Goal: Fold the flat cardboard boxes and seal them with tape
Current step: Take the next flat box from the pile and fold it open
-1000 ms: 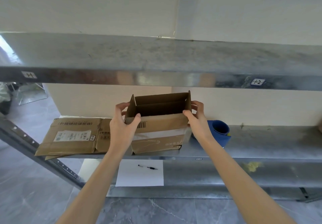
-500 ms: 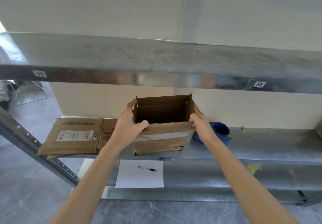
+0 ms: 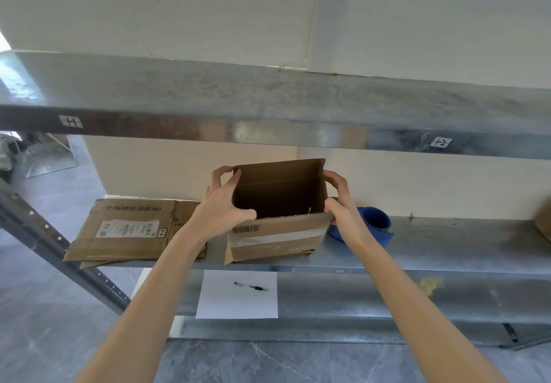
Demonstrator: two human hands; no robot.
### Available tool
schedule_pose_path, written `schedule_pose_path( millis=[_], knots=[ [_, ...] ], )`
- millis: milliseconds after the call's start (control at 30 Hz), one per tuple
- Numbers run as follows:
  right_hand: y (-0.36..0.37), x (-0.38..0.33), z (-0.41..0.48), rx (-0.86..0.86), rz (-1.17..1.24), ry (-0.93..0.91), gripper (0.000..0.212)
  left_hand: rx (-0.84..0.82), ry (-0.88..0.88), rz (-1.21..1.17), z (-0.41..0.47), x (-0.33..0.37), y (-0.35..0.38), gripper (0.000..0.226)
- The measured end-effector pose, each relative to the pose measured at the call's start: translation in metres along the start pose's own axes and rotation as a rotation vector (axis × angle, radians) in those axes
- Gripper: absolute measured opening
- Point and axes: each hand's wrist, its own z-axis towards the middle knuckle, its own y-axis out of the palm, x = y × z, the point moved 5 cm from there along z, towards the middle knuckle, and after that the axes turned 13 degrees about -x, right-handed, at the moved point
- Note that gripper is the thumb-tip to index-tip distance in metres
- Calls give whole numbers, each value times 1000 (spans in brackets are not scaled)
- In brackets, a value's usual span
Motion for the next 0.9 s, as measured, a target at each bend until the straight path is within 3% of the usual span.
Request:
schedule_pose_path(
  millis=[333, 567, 700, 900],
  knots=[
    [1, 7, 3, 6, -50, 51, 56, 54, 85, -45, 1, -7, 8, 78],
    [-7, 17, 4, -61, -195, 23, 32, -12, 143, -241, -1, -13, 13, 70],
    [-11, 22, 6, -114, -268, 38, 57, -27, 128, -225, 3, -23, 13, 62],
    [-14, 20, 16, -104, -464, -4, 63, -49, 67, -167, 18, -34, 15, 46]
  ],
)
